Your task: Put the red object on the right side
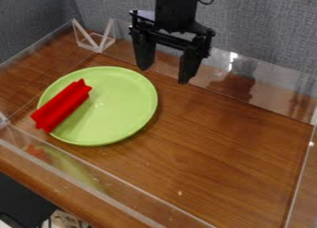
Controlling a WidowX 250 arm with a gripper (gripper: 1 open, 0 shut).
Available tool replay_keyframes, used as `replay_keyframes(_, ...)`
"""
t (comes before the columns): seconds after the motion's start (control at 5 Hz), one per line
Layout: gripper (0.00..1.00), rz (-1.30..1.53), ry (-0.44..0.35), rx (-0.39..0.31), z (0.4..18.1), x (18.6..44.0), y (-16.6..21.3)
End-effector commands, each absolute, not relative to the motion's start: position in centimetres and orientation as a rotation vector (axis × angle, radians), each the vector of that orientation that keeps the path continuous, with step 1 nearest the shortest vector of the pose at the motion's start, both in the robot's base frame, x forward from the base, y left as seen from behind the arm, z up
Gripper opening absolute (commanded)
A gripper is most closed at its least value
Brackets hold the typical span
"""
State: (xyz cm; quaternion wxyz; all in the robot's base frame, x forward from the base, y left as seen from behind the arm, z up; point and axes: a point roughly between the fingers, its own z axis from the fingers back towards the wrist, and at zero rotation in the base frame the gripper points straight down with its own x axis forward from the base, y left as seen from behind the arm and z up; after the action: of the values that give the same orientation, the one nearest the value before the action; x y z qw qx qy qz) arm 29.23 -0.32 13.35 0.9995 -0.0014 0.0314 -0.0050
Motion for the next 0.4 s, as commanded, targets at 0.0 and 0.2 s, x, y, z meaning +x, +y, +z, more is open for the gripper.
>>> replay_keyframes(0.0,1.0,0.108,0.076,0.005,12.3,28.1,2.3)
replay_keyframes(0.2,1.0,0.162,0.066,0.022,12.0,25.9,5.6)
